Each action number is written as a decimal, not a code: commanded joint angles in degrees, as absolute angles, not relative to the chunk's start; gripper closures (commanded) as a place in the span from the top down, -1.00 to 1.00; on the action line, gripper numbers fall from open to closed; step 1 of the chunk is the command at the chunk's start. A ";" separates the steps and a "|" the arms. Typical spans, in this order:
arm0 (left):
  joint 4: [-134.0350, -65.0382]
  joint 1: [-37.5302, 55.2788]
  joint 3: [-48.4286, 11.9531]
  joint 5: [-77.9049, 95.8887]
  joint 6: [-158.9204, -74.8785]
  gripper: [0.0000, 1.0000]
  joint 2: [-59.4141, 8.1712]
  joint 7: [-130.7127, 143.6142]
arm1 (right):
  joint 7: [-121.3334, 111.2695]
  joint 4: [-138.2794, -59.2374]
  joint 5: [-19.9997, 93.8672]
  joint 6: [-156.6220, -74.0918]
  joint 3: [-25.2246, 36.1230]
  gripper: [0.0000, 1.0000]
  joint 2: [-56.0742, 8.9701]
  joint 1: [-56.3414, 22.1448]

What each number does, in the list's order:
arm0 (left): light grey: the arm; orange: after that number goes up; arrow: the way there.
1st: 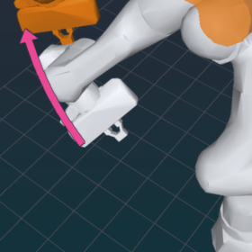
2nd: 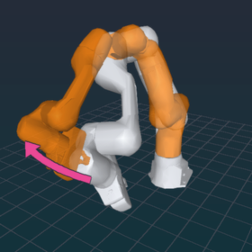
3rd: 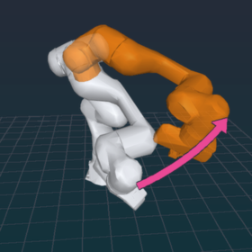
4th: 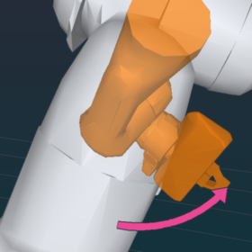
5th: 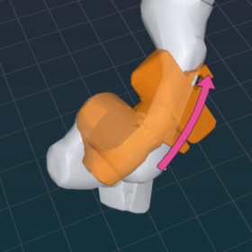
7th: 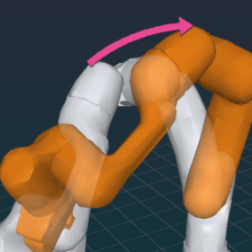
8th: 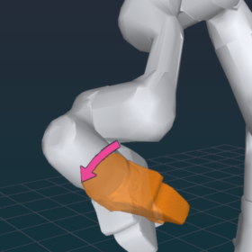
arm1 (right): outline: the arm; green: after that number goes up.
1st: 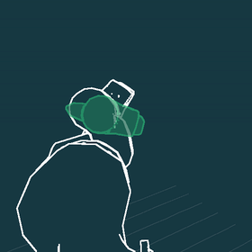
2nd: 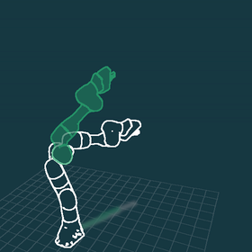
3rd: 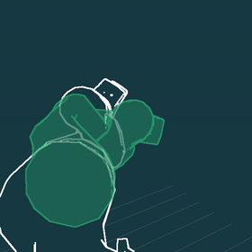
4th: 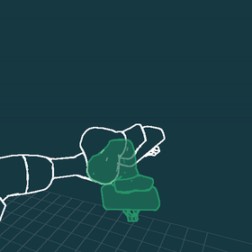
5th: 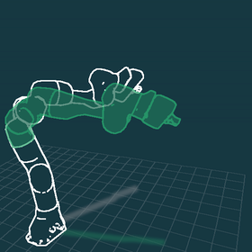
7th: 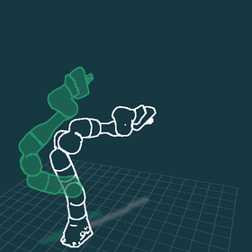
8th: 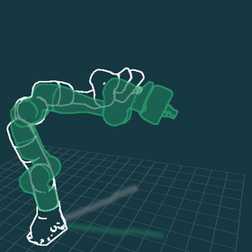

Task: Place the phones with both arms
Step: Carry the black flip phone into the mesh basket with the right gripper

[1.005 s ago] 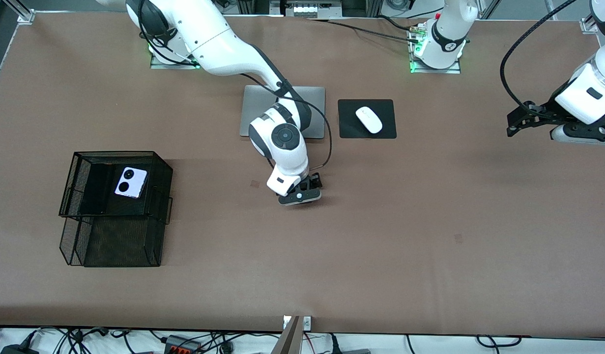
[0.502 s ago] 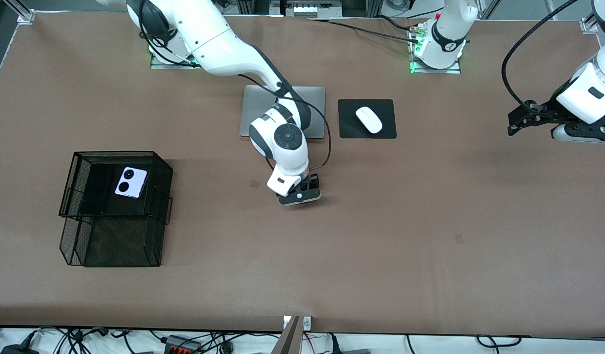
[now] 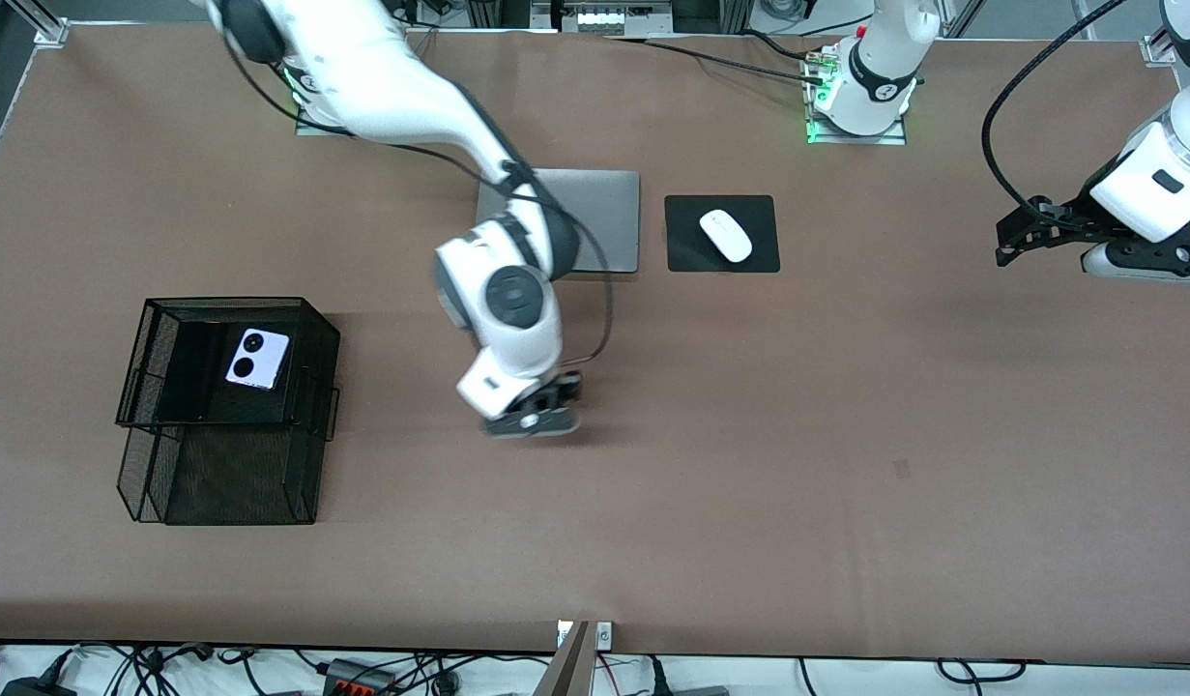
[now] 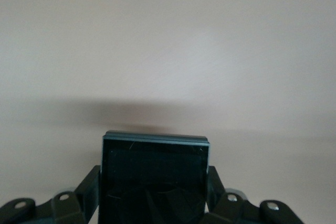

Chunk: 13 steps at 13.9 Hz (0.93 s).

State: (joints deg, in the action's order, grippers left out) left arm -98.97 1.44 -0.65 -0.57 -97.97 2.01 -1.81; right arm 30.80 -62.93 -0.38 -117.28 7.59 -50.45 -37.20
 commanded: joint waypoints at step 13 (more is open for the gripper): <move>-98.35 0.61 -0.79 -0.26 -96.86 1.00 2.20 -3.34 | 4.24 -61.17 -1.06 -109.60 9.58 -0.47 -45.09 -11.53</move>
State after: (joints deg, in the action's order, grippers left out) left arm -98.96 1.25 -0.65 -0.57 -97.86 2.00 -1.85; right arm 8.80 -61.04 -0.61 -110.27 10.61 -45.84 -14.99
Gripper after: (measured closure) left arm 0.000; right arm 0.189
